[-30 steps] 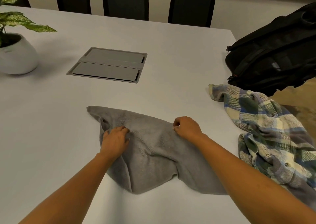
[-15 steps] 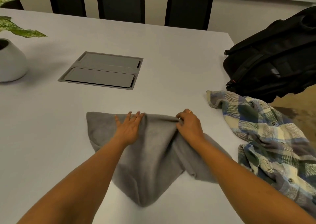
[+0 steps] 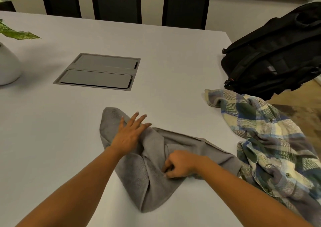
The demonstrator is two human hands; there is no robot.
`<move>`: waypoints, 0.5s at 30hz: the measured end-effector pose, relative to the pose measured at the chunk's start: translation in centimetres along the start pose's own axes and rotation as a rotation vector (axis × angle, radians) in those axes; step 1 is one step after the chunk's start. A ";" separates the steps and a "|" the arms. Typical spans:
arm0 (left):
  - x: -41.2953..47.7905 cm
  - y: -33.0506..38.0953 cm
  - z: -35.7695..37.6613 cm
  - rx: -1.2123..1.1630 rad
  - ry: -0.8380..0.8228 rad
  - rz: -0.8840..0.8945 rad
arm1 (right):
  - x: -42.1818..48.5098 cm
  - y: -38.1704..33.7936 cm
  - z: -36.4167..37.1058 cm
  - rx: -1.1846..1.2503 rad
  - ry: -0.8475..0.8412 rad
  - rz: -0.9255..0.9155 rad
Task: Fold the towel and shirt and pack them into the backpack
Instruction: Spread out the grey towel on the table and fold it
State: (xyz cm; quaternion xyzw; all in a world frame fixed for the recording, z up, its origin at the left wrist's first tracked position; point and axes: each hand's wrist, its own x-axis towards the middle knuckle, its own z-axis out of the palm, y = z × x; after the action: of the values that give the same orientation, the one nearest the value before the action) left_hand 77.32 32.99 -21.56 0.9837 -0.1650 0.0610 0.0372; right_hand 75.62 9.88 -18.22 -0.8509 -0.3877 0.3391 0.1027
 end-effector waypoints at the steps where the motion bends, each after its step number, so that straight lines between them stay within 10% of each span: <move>1: 0.1 0.0 -0.2 0.069 -0.057 0.052 | 0.2 0.0 -0.2 -0.002 0.027 -0.007; 8: -2.1 0.6 0.3 0.146 -0.064 0.116 | 2.2 1.4 -0.5 0.357 0.717 0.264; 15: -5.7 0.3 1.4 -0.246 0.041 -0.016 | 3.6 2.3 -2.3 0.233 0.679 0.416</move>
State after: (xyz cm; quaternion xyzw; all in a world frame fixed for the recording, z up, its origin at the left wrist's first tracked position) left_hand 72.05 34.42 -23.67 0.9715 -0.1625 0.0601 0.1615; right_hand 80.17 11.10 -19.30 -0.9573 -0.1107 0.0945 0.2499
